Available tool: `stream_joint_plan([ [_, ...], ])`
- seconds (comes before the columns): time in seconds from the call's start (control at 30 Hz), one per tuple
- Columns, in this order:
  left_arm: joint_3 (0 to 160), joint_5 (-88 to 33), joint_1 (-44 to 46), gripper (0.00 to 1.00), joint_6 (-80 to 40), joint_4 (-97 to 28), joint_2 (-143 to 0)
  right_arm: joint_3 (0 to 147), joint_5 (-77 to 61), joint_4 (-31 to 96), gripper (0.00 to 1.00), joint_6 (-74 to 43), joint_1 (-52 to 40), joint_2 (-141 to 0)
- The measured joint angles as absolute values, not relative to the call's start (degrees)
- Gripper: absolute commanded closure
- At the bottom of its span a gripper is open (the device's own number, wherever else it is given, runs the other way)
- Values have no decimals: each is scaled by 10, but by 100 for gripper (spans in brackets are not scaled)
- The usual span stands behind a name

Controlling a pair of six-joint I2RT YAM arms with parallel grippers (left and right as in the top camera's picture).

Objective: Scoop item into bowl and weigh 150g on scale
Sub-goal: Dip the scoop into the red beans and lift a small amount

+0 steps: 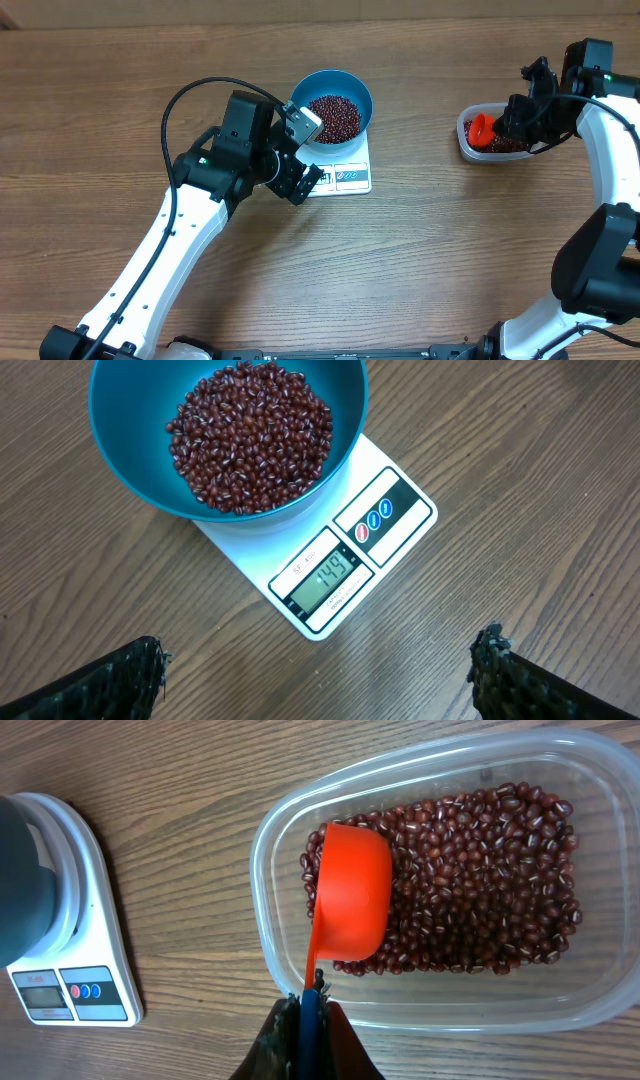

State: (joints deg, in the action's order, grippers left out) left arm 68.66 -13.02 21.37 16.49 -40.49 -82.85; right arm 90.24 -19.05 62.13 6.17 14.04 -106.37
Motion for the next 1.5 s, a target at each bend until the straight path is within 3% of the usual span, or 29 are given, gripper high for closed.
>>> stream_joint_plan([
  [0.87,687,-130,214,0,165,-405,-828,902,-190,632,96,61,113,-1074],
  [1.5,687,-130,214,0,165,-405,-828,929,-397,684,96,97,251,-1077],
])
